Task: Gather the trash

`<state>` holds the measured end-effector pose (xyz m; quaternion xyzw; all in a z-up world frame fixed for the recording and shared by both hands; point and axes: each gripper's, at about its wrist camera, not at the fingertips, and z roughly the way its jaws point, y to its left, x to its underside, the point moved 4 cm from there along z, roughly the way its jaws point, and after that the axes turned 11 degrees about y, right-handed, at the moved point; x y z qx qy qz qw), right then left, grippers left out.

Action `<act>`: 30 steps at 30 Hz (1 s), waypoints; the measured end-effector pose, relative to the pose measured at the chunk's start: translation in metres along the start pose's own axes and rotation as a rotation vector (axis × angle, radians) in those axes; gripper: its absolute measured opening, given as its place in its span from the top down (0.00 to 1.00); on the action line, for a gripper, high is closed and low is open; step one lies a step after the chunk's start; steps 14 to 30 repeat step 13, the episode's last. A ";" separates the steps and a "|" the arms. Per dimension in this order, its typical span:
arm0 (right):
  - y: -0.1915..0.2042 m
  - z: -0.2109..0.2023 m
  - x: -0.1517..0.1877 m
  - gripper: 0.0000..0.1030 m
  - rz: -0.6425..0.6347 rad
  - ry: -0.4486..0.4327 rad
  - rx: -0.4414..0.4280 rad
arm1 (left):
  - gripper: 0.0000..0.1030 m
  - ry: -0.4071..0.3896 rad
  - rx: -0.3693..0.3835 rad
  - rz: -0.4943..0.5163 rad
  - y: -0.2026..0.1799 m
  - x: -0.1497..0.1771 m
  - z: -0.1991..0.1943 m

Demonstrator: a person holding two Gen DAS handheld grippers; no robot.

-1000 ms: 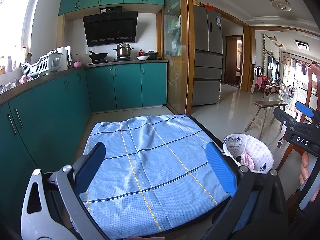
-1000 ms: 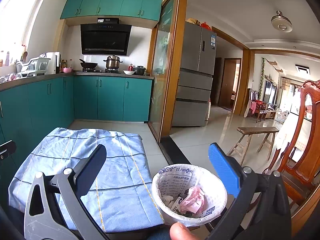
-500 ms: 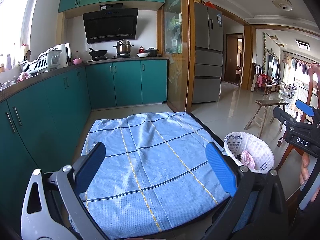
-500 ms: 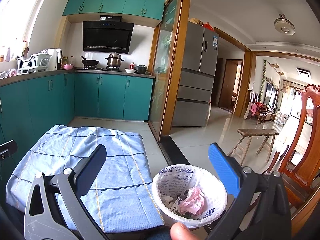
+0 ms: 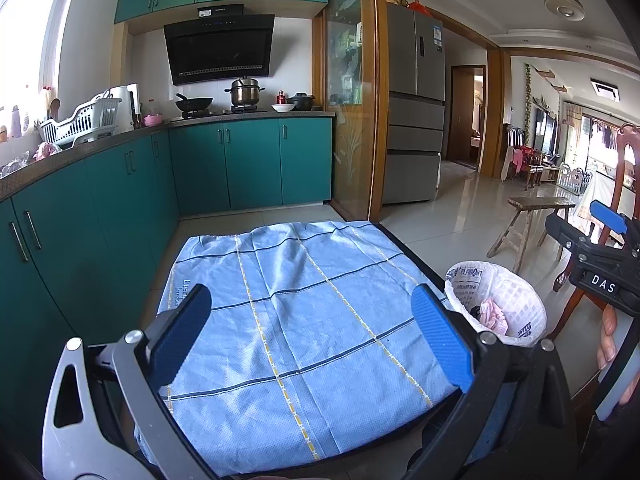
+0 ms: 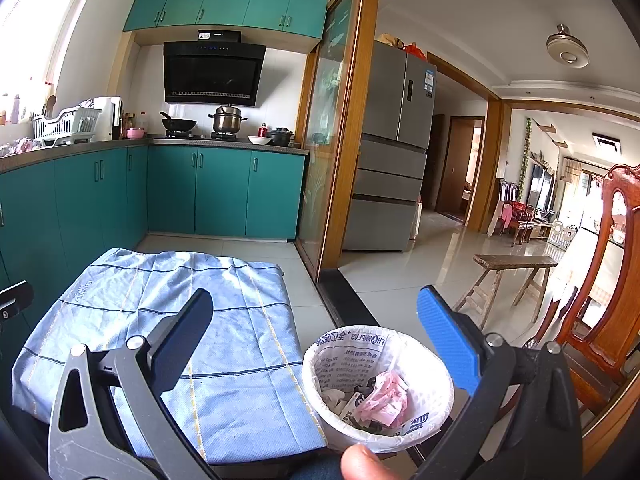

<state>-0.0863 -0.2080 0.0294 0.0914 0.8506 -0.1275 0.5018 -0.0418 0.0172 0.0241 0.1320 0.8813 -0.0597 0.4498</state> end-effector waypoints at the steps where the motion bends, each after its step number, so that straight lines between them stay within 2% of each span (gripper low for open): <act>1: 0.000 0.000 0.000 0.03 0.000 0.001 0.001 | 0.03 0.004 0.000 -0.001 0.000 -0.001 0.001; 13: -0.003 0.014 0.009 0.03 0.017 0.043 -0.022 | 0.03 0.061 -0.013 0.016 0.001 0.000 0.024; 30: -0.003 0.014 0.009 0.03 0.017 0.043 -0.022 | 0.03 0.061 -0.013 0.016 0.001 0.000 0.024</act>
